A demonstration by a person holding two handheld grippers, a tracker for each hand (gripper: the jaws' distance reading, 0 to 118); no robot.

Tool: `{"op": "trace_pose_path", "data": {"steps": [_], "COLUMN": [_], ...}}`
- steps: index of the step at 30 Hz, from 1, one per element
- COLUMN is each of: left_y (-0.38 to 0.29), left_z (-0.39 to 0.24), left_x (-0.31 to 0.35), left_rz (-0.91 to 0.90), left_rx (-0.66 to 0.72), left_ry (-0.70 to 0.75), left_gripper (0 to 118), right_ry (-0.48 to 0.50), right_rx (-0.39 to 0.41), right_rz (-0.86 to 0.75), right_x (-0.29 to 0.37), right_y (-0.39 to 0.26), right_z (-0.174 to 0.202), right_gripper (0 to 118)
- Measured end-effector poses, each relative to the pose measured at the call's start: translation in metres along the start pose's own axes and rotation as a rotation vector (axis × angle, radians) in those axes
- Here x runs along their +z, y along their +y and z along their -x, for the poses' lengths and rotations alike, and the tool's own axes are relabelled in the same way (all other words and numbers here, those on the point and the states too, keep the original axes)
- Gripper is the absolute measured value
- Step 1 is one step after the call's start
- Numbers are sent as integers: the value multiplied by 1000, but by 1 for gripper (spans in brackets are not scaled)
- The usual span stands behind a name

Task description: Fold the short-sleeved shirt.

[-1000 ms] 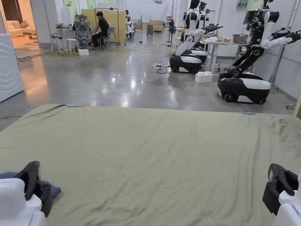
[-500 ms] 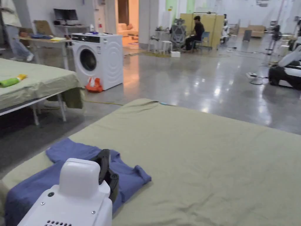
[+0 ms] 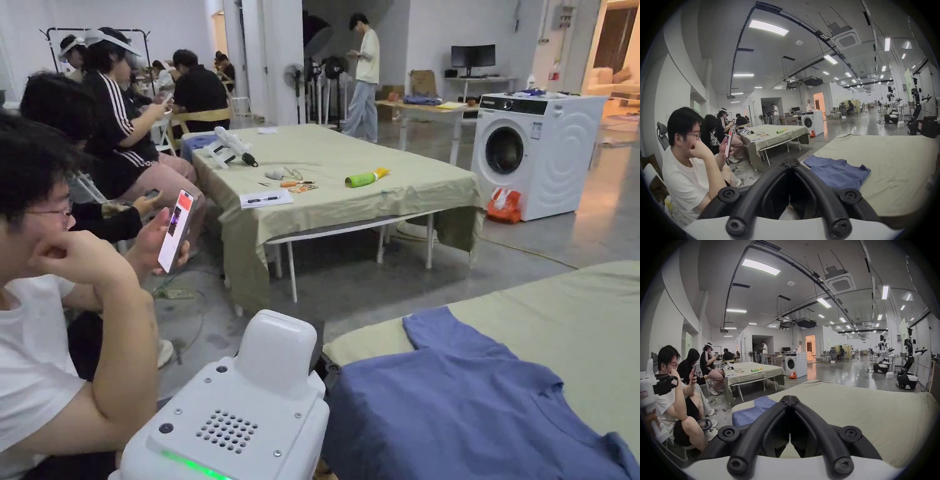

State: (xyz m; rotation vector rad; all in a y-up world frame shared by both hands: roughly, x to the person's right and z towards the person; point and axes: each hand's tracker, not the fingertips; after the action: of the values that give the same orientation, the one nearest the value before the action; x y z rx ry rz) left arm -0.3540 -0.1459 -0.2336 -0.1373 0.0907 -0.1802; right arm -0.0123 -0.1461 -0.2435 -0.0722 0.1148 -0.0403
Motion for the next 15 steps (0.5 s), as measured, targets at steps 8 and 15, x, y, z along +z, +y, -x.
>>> {"op": "trace_pose_path", "data": {"steps": [8,15], "left_y": [31,-43], "left_z": [-49,-111], "left_x": [-220,-393], "left_rz": [587,1081], "left_rx": [270,470], "left_ry": [-528,-458], "left_gripper": [0,0], "right_ry": [8,-15], "right_rx": [-8,-41], "right_rz": [105,195], "right_x": [-9,-21], "right_y": [-23,-45], "right_z": [-6,-21], "right_gripper": [2,2]}}
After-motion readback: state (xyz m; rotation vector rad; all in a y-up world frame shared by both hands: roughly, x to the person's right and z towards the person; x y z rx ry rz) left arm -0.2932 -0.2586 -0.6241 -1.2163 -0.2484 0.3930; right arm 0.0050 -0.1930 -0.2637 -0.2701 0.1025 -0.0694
